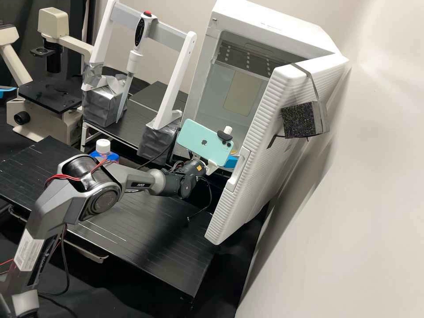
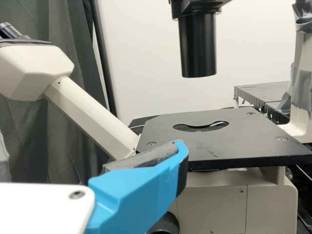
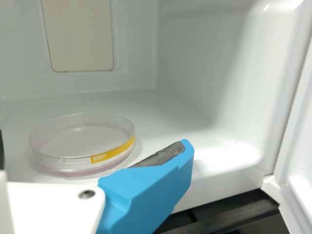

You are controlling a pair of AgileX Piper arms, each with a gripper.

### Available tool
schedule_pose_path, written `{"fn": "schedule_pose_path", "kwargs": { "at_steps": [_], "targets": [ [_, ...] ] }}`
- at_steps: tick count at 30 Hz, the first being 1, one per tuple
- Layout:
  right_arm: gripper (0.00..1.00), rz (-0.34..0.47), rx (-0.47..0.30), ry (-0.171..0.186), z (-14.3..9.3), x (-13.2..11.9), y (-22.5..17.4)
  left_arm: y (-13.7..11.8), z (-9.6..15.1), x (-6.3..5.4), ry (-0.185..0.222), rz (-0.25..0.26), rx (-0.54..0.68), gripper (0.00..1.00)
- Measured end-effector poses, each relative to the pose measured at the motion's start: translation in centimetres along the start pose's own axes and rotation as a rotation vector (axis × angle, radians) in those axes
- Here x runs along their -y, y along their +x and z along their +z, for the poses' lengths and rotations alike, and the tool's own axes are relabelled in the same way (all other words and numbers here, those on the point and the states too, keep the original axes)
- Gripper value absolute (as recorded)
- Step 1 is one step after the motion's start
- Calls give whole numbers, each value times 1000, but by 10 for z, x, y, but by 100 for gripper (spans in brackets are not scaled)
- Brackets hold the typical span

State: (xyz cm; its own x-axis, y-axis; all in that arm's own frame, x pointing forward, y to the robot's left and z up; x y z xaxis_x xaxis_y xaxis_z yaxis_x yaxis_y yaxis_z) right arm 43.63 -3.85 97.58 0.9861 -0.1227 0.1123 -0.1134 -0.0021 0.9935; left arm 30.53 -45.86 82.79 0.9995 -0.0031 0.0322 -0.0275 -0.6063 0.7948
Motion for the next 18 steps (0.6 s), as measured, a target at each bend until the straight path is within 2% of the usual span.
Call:
{"fn": "schedule_pose_path", "kwargs": {
  "at_steps": [15, 18],
  "targets": [
    [100, -4, 5, -8, 3, 2, 8, 0, 0, 0, 0, 0, 0, 100],
    [100, -7, 6, -19, 0, 0, 9, 0, 0, 0, 0, 0, 0, 100]
  ]
}}
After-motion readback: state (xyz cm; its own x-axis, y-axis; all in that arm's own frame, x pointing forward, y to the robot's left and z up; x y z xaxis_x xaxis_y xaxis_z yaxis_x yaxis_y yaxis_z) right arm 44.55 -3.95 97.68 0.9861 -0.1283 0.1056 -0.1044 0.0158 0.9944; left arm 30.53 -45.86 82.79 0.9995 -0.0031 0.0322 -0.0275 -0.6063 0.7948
